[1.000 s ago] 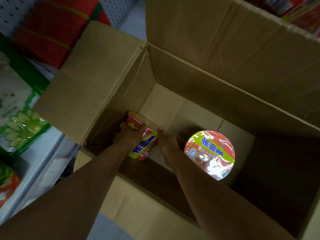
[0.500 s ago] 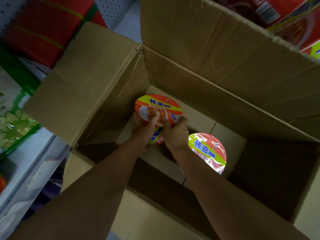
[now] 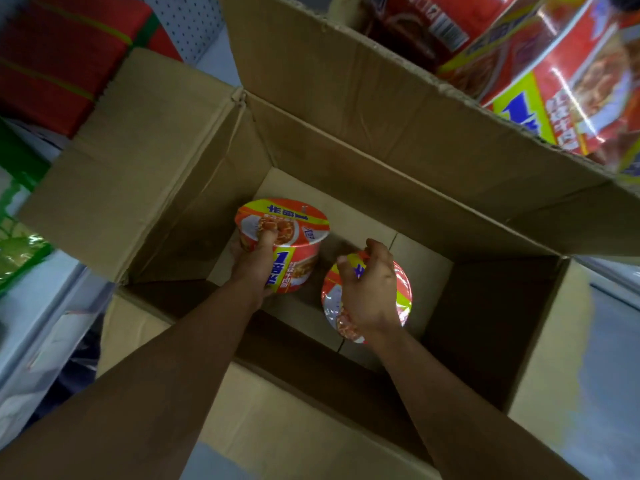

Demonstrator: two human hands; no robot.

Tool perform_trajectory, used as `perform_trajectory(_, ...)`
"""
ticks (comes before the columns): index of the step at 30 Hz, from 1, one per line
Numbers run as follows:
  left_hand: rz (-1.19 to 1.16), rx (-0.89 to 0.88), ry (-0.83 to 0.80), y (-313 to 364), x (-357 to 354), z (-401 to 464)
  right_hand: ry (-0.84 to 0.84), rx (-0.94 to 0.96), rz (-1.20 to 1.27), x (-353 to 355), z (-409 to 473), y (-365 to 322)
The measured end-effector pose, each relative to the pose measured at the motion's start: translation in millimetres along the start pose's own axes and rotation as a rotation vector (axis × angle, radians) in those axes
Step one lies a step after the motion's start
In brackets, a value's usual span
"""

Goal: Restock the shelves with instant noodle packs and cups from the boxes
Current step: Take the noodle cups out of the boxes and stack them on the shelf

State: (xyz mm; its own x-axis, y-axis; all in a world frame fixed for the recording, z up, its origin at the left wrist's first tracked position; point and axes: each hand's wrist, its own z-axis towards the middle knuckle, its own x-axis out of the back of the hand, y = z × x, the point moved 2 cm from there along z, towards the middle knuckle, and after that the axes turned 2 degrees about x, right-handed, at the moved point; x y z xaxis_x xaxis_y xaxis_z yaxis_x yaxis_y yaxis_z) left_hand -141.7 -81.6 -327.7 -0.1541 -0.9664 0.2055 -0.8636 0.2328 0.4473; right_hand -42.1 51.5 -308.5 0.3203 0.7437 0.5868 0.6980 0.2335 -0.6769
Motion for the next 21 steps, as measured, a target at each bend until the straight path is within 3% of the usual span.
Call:
perform_trajectory(6,-0.032,-0.021,0.026,-4.9,-0.2,-13.1,0.064,-0.131,-0.149,37.2,-13.7,59.0)
perform_trajectory(12,-0.032,-0.048,0.042,-12.5,-2.2,-18.0,-0.127,-0.329,-0.091,34.5,-9.7,95.4)
perform_trajectory(21,-0.003,-0.107,0.107,-14.7,2.9,-12.6,-0.062,-0.185,0.030,19.6,9.4,79.4)
